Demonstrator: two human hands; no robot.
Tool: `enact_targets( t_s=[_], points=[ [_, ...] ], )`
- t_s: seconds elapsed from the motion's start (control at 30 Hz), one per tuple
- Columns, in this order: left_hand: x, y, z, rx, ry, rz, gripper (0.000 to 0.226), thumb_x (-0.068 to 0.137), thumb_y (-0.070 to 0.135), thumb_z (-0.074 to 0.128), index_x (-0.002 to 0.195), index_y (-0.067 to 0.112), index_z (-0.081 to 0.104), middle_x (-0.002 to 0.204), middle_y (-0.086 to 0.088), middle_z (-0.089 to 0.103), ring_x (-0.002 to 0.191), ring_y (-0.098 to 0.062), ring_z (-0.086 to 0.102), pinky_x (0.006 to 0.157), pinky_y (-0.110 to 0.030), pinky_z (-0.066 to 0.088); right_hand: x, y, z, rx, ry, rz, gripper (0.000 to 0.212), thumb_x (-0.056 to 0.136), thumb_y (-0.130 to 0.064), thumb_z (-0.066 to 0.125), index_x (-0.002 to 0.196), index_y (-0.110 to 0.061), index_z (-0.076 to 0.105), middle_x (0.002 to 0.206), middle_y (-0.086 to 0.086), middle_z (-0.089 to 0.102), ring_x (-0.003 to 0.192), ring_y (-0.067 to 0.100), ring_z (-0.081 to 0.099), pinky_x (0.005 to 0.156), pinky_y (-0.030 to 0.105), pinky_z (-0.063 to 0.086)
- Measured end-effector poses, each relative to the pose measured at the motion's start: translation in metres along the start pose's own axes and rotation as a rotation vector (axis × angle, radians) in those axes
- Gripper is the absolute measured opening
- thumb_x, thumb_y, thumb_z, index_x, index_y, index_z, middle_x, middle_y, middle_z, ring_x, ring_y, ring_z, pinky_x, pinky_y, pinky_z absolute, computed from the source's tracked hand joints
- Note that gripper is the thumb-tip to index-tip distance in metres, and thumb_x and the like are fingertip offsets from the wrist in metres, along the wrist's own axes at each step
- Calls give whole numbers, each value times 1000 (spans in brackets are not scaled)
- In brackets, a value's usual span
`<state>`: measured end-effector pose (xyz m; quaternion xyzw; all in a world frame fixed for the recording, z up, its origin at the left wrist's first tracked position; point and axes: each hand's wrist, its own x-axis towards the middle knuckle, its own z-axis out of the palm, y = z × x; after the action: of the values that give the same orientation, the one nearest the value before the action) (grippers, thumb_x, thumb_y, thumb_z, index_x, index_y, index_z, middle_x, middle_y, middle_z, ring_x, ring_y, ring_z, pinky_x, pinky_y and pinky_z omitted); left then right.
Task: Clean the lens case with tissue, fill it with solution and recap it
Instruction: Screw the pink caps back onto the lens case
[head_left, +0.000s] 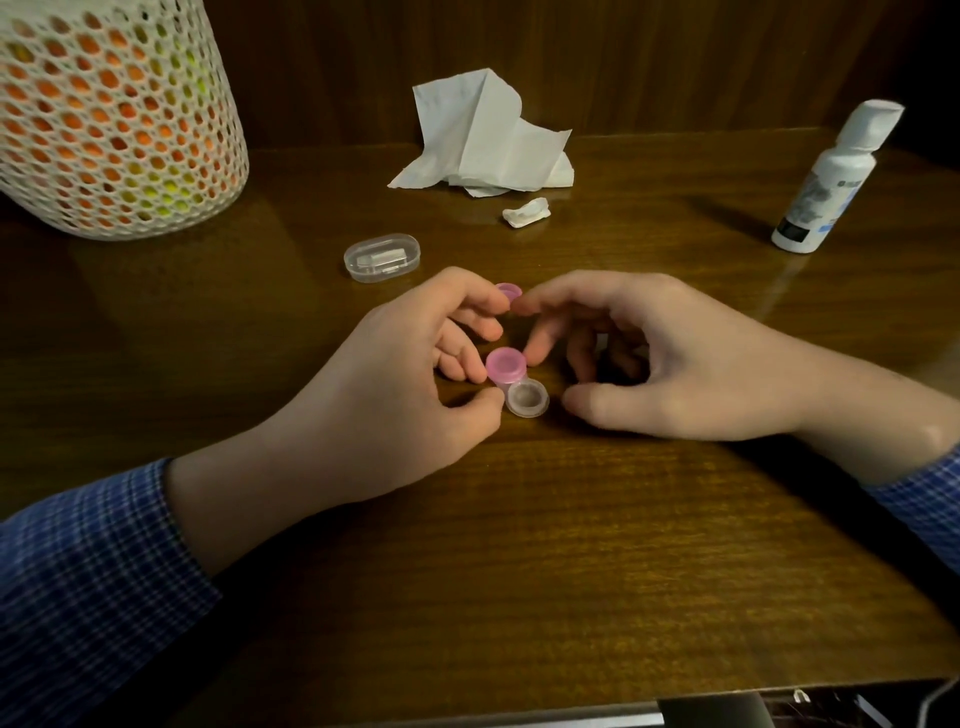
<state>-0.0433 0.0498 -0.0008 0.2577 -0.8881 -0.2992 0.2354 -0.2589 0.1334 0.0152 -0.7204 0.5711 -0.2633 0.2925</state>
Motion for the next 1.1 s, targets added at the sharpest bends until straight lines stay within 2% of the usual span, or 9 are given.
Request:
enact_targets(
  t_s=[0.07, 0.17, 0.3, 0.43, 0.6, 0.73, 0.83, 0.97, 1.1],
  points=[
    [0, 1, 0, 9, 11, 3, 63, 77, 19, 82, 134, 17, 56, 107, 11, 67, 84, -6, 69, 74, -26, 60, 0, -2, 3, -32, 14, -26, 73, 78, -32, 85, 143, -27, 51, 112, -14, 70, 92, 10, 67, 78, 25, 58],
    [-1, 1, 0, 25, 25, 10, 61, 77, 21, 83, 132, 17, 57, 106, 12, 69, 80, -7, 68, 70, -25, 59, 2, -3, 9, -68, 48, -57, 79, 73, -38, 86, 143, -26, 51, 111, -15, 71, 95, 11, 68, 80, 28, 58],
    [-1, 0, 0, 25, 19, 10, 60, 79, 19, 84, 132, 16, 57, 102, 12, 71, 80, -8, 69, 70, -25, 59, 4, 0, 12, -58, 82, -65, 73, 75, -40, 82, 141, -24, 54, 107, -15, 72, 93, 9, 69, 78, 29, 58],
    [-1, 0, 0, 36, 20, 16, 58, 80, 22, 83, 132, 18, 57, 95, 12, 71, 81, -7, 68, 70, -23, 58, 5, 5, 11, -60, 93, -54, 67, 79, -30, 83, 140, -25, 55, 104, -15, 72, 92, 9, 69, 77, 24, 58],
    [-4, -1, -2, 86, 59, 43, 54, 80, 22, 83, 128, 20, 58, 90, 14, 68, 82, -8, 65, 70, -22, 55, 8, 11, 4, 45, 184, -52, 57, 80, -43, 79, 132, -27, 62, 105, -9, 71, 85, 11, 69, 74, 24, 59],
    [-4, -6, -5, 112, 69, 29, 45, 80, 19, 82, 121, 22, 62, 89, 15, 66, 82, -8, 63, 71, -18, 54, 24, 24, -3, -18, 361, 51, 35, 89, -20, 76, 123, -26, 67, 104, -7, 71, 81, 15, 68, 71, 27, 60],
    [-5, -7, -5, 139, 49, 15, 30, 82, 23, 79, 107, 28, 65, 89, 15, 63, 83, -6, 60, 70, -17, 52, 43, 25, 2, -151, 313, 68, 43, 87, -25, 78, 128, -27, 65, 106, -14, 68, 77, 12, 67, 68, 25, 60],
    [-4, -7, -4, 158, 37, 2, 18, 82, 26, 78, 95, 32, 66, 86, 17, 58, 80, -6, 57, 67, -14, 47, 62, 21, 8, -307, 265, 56, 55, 86, -40, 77, 136, -29, 59, 110, -16, 63, 75, 6, 62, 61, 18, 49],
    [-4, -6, -4, 139, 40, -5, 12, 83, 28, 76, 91, 32, 67, 82, 16, 55, 78, -6, 56, 66, -14, 47, 72, 18, 8, -332, 256, 59, 45, 90, -33, 76, 133, -30, 63, 103, -18, 65, 80, 4, 61, 65, 13, 46]
  ],
)
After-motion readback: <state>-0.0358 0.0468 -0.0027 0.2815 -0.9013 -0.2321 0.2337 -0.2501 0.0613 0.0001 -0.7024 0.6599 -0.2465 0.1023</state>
